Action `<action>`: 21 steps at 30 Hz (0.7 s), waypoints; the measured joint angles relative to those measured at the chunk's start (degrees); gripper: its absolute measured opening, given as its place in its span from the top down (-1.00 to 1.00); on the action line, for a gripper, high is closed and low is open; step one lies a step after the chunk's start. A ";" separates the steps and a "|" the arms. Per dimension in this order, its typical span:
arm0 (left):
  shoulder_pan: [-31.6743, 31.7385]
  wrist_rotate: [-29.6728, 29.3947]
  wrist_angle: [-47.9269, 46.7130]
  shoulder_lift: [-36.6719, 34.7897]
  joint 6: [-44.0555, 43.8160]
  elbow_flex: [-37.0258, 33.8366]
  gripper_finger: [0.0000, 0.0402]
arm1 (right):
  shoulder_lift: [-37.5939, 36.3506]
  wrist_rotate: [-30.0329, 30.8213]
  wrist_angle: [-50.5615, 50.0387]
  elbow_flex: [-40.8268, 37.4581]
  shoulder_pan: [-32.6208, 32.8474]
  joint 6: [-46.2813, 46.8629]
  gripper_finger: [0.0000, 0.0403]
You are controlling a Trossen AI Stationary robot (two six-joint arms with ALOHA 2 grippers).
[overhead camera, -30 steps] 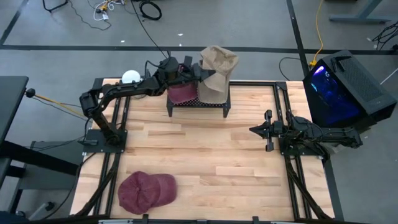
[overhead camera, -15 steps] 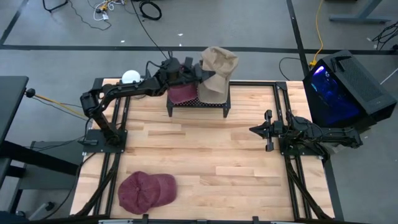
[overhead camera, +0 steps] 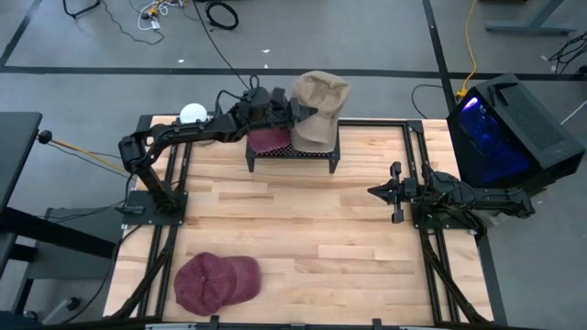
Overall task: Pick & Place hat
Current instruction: Stack the brown cap on the brown cap on the shelf
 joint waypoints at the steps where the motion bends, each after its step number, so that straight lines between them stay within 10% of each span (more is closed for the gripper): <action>1: 0.08 0.39 0.00 0.00 0.12 0.00 -0.02 | 0.01 0.01 0.00 0.00 0.01 0.00 0.95; 21: 3.61 7.72 -10.01 -0.04 14.68 6.46 -0.02 | 0.01 0.00 0.00 0.00 -0.01 0.00 0.95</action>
